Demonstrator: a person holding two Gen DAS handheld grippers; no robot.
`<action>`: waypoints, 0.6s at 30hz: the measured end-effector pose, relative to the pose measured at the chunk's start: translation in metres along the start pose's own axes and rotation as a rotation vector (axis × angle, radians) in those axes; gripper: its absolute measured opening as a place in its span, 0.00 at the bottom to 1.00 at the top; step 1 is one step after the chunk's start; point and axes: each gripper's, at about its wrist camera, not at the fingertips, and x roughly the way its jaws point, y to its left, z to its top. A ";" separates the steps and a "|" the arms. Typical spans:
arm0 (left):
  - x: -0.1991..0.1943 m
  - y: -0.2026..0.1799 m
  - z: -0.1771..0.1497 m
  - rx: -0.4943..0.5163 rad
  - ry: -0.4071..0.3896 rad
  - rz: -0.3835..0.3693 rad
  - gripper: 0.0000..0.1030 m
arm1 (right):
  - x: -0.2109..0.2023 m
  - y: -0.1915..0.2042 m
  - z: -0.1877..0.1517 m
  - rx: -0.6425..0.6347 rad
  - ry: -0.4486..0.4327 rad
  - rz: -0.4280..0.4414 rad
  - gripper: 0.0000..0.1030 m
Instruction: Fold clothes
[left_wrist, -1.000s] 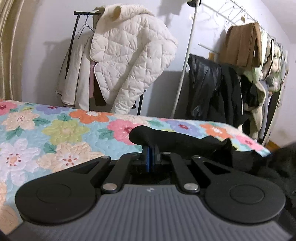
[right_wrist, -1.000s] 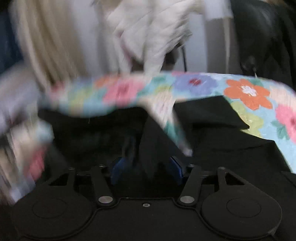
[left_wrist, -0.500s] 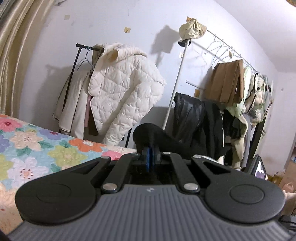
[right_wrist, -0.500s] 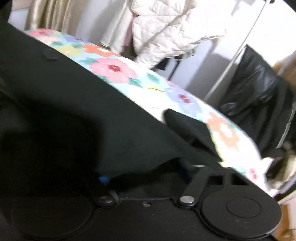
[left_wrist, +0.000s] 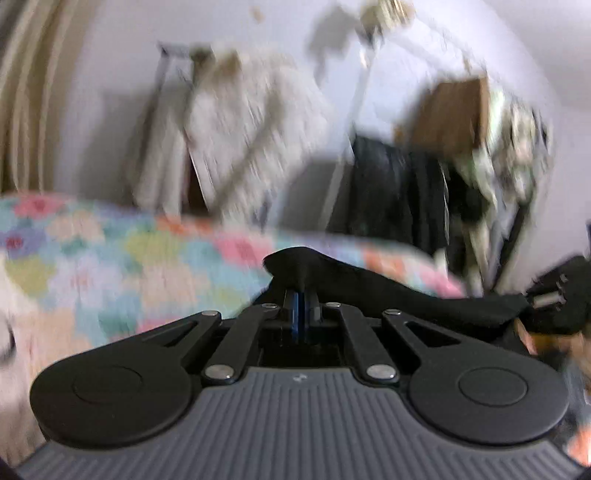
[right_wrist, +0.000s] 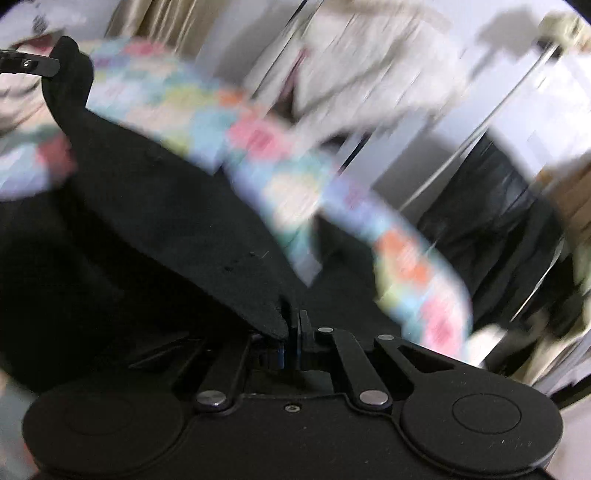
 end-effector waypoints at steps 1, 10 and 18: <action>0.006 0.000 -0.007 0.014 0.071 0.007 0.03 | 0.002 0.006 -0.010 0.008 0.024 0.018 0.04; -0.019 0.080 -0.013 -0.321 0.146 -0.044 0.05 | 0.018 0.053 -0.092 0.079 0.223 0.172 0.05; 0.015 0.121 -0.037 -0.376 0.252 0.045 0.24 | 0.009 0.046 -0.108 0.134 0.309 0.262 0.07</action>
